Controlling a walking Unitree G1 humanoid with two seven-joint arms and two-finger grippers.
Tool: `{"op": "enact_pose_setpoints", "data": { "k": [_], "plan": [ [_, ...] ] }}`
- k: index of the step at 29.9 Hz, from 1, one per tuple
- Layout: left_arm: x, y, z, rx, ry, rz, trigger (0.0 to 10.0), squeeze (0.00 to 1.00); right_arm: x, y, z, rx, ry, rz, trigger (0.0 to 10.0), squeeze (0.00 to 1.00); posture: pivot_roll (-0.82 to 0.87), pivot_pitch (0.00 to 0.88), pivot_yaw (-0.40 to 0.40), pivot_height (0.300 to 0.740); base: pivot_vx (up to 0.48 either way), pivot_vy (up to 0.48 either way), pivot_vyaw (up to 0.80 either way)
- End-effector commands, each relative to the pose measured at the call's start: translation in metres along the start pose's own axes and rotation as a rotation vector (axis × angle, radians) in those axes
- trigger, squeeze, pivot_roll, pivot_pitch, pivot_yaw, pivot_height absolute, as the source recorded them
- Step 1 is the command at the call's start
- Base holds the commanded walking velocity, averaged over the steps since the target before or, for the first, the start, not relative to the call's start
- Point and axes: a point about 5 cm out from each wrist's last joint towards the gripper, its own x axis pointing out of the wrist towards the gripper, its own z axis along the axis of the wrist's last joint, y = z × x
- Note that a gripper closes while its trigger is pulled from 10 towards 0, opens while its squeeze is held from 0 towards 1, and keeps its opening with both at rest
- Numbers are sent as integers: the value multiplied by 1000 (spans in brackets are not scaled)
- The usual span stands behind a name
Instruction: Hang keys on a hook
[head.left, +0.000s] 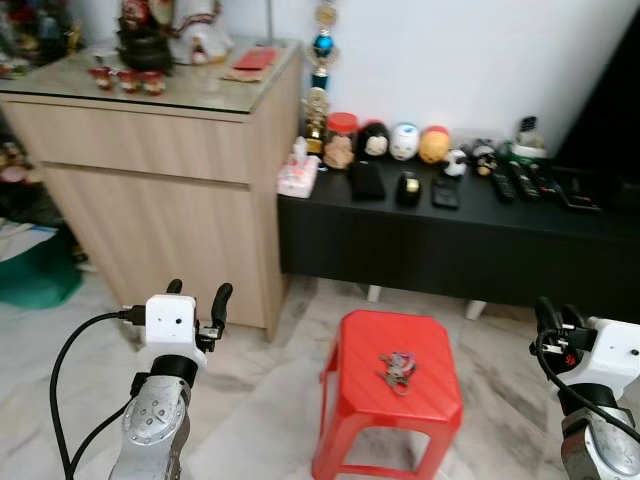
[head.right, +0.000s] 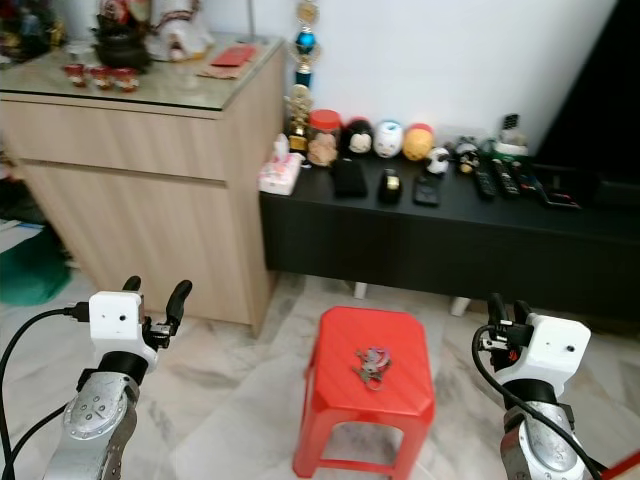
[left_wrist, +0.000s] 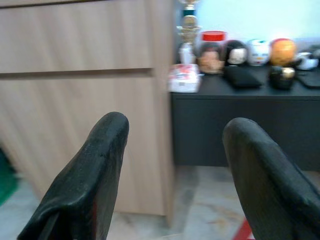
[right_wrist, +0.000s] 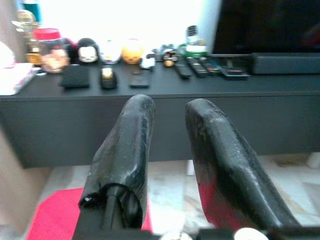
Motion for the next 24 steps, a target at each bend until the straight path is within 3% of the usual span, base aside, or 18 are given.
{"op": "enact_pose_setpoints", "data": {
  "k": [1,12,18,24],
  "plan": [
    [2,-5,4,-9,-10,-17,10000,0,1,-1,5,-4,-22,0,10000,0,-75,9,-45,695,0,0,0],
    [3,-6,6,-14,-6,-30,10000,0,1,-4,3,1,-14,-20,10000,0,-75,9,-39,695,0,284,0],
    [5,-6,7,-13,-8,-34,10000,0,2,-3,2,4,-9,-19,10000,0,-71,7,-38,695,0,347,-674],
    [4,-8,9,-17,-23,-55,10000,0,2,-1,2,4,-22,-16,10000,0,-66,5,-37,695,0,0,-158]
  ]
}}
